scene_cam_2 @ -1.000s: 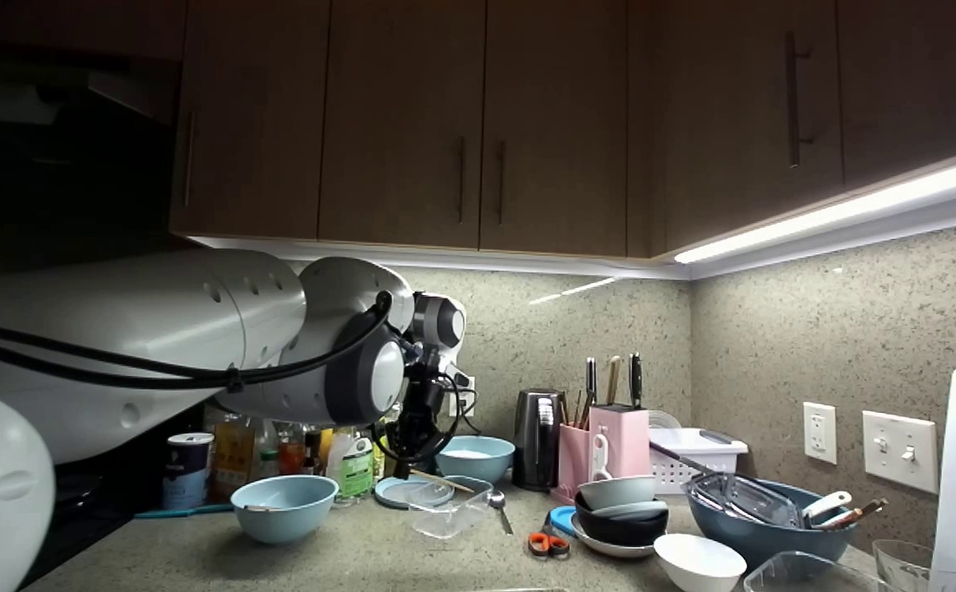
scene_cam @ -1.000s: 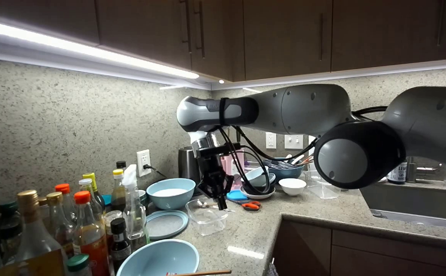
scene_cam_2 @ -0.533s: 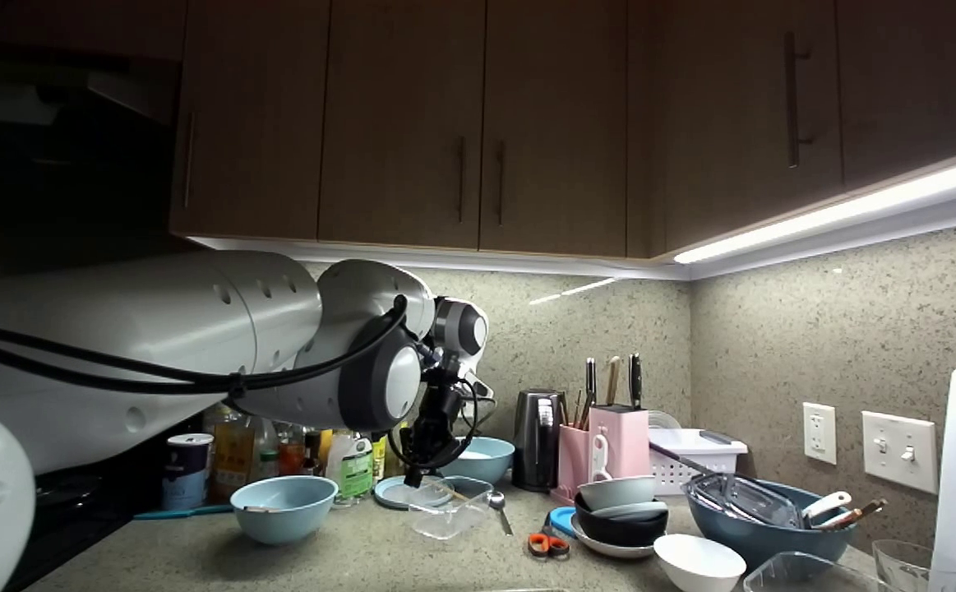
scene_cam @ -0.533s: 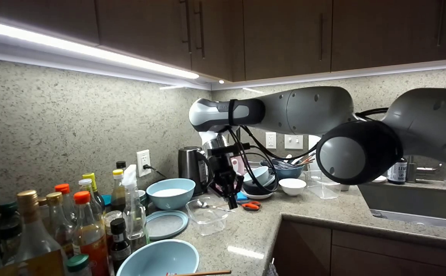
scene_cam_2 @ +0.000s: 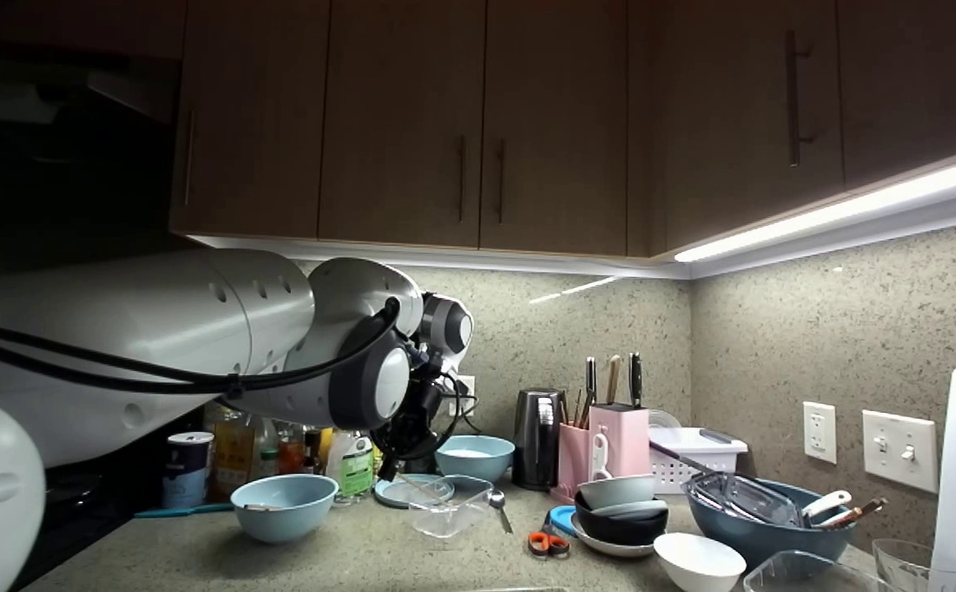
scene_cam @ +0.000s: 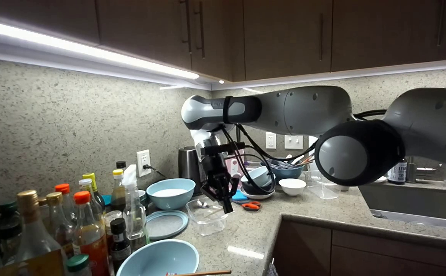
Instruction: Use the chopstick to stir in the transparent bowl
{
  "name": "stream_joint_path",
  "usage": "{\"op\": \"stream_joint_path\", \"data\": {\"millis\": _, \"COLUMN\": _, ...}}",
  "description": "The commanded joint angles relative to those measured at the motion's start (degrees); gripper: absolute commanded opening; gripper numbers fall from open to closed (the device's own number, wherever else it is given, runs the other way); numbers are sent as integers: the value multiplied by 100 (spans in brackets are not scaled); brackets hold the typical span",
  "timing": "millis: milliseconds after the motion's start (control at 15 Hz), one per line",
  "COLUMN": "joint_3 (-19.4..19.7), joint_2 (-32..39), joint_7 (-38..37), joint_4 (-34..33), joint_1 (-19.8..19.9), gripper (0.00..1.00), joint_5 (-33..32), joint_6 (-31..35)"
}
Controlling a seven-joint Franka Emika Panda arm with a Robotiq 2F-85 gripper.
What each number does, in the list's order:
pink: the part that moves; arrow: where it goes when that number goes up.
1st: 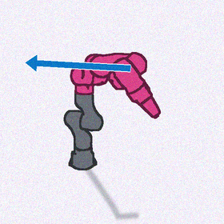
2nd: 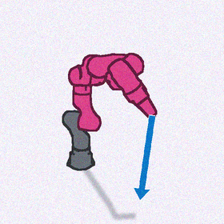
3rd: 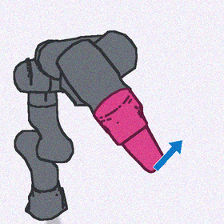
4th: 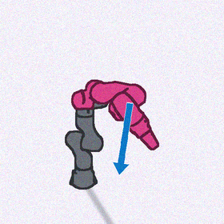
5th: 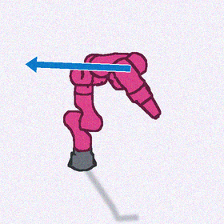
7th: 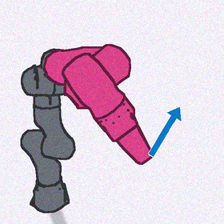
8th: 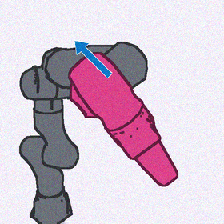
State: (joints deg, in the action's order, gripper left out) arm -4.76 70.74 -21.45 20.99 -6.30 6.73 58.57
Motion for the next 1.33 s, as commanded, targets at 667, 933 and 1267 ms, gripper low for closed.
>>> {"op": "stream_joint_path", "data": {"millis": 667, "joint_3": -20, "joint_2": -120, "joint_7": 384, "joint_4": 128, "joint_1": -599, "gripper": 2, "joint_5": -34, "joint_6": -5}}
{"op": "stream_joint_path", "data": {"millis": 933, "joint_3": 52, "joint_2": -122, "joint_7": 562, "joint_4": 128, "joint_1": -547, "gripper": 2, "joint_5": -114, "joint_6": -17}}
{"op": "stream_joint_path", "data": {"millis": 1267, "joint_3": 369, "joint_2": -108, "joint_7": 1207, "joint_4": 70, "joint_1": -541, "gripper": 2, "joint_5": -568, "joint_6": 177}}
